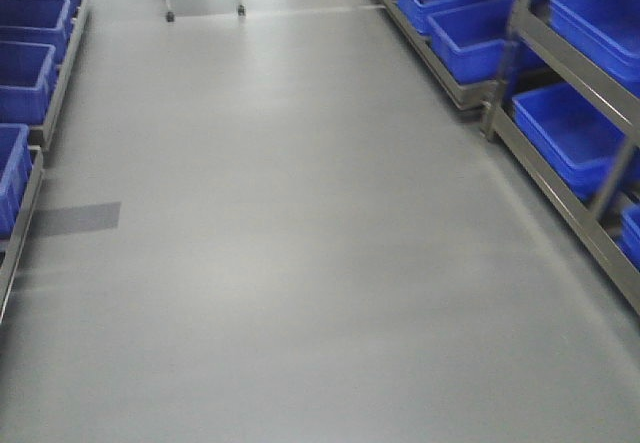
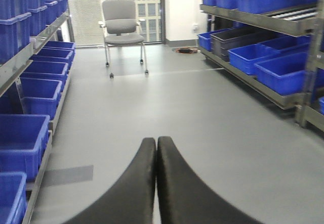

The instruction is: Pour parts from conveyor to right shelf

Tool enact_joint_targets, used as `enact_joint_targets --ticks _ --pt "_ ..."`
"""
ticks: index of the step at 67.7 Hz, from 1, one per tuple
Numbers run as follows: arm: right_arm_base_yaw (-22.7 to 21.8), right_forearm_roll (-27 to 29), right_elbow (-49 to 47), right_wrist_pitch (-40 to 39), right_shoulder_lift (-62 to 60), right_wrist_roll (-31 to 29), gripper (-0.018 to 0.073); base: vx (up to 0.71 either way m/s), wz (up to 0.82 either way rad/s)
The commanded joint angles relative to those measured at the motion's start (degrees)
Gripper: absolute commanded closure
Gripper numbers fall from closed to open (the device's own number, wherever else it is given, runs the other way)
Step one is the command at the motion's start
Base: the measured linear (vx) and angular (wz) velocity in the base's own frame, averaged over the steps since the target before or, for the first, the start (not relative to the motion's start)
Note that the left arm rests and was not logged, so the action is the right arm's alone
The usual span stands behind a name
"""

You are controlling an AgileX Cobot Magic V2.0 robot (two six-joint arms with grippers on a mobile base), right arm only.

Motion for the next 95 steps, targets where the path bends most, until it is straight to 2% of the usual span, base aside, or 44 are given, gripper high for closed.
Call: enact_joint_targets --ticks 1,34,72,95 --pt "-0.2 -0.4 -1.4 -4.5 1.0 0.0 0.0565 0.69 0.21" --pt "-0.2 -0.4 -1.4 -4.5 1.0 0.0 0.0565 0.68 0.21" --pt "-0.2 -0.4 -1.4 -4.5 1.0 0.0 0.0565 0.68 0.01" --pt "-0.3 -0.4 -1.4 -4.5 1.0 0.0 0.0565 0.47 0.05"
